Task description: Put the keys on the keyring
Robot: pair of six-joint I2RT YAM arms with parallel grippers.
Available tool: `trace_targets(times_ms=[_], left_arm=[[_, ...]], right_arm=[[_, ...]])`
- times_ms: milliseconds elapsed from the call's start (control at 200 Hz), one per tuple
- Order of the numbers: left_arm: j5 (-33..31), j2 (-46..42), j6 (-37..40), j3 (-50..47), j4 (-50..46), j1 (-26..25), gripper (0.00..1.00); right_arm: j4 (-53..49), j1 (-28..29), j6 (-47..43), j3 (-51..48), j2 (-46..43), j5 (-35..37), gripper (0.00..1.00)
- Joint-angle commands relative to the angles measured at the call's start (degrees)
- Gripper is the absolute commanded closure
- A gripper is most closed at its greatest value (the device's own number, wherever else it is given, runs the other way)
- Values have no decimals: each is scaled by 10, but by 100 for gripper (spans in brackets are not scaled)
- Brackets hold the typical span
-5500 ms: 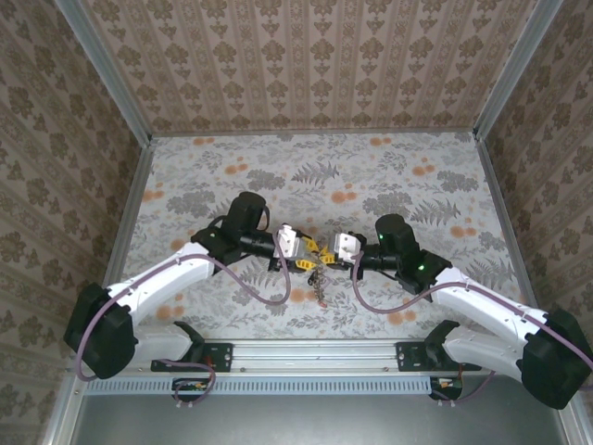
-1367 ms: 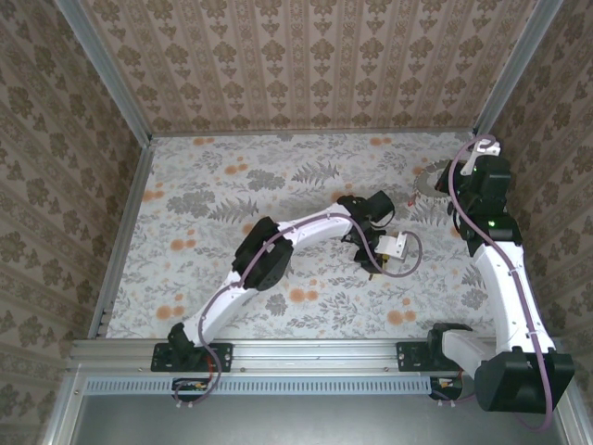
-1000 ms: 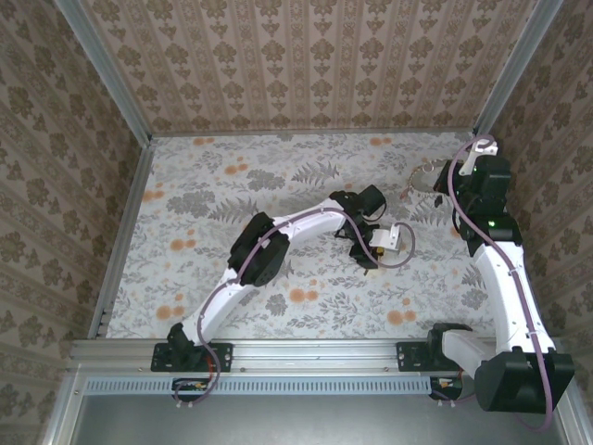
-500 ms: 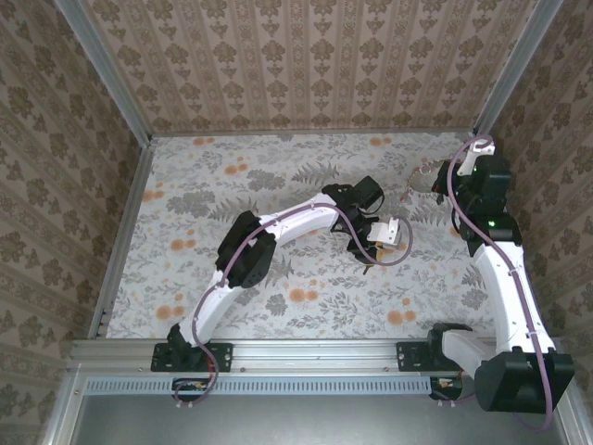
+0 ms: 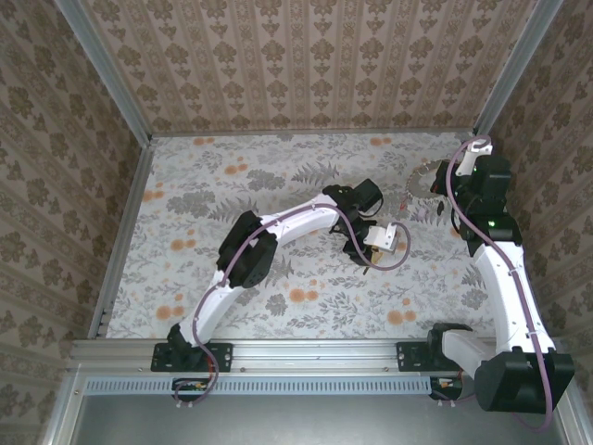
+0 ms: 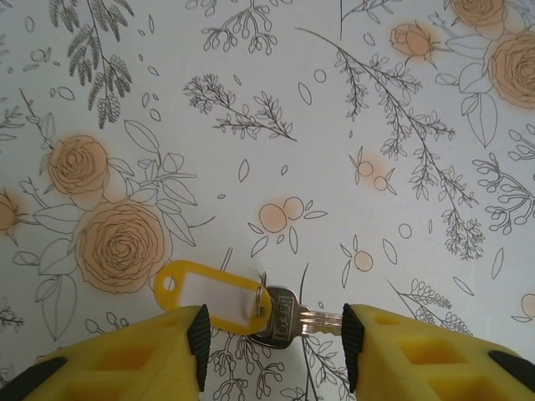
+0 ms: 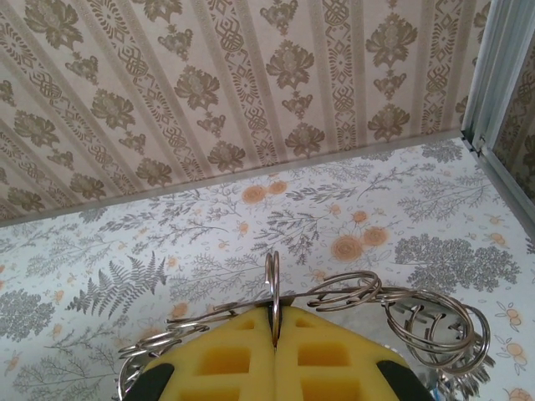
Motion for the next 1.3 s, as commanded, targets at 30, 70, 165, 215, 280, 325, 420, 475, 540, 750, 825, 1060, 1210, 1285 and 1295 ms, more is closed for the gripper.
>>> trace_targets(times_ms=[30,70,165,215,280,325,420,475,540,750,825,1060,1210,1285,1295], left_arm=[[-4,27,12,27,-25,-4,54],[-4,32,10,34,-28,-5,55],[-4,41,9,47,-34,-9,57],[-7,46,12,53,-37,-11,59],[-14,54,17,65,-46,-14,61],[-15,60,20,74,-54,-13,64],[-15,70,27,90,-71,-12,70],[-19,73,30,95,-77,-12,70],[-19,75,32,97,-80,-11,71],[2,72,20,95,-81,-6,71],[1,73,20,94,-81,-8,71],[-10,76,21,90,-79,-9,69],[-32,79,21,92,-78,-8,70],[-42,81,26,91,-82,-9,70],[-43,82,26,92,-83,-10,70]], right_arm=[[20,-3,-3,14,-12,-9,100],[20,-3,-2,14,-12,-10,100],[21,-3,-2,15,-11,-11,100],[21,-3,-3,15,-11,-11,100],[21,-3,-4,15,-10,-12,100],[21,-3,-4,16,-11,-13,100],[21,-3,-5,14,-12,-13,100],[21,-3,-5,13,-12,-13,100],[21,-3,-6,12,-13,-12,100],[21,-4,-12,12,-15,-15,100],[21,-4,-11,12,-16,-16,100],[21,-4,-12,11,-17,-17,100],[22,-4,-13,12,-19,-18,100],[22,-4,-13,12,-19,-18,100],[22,-4,-12,12,-19,-19,100]])
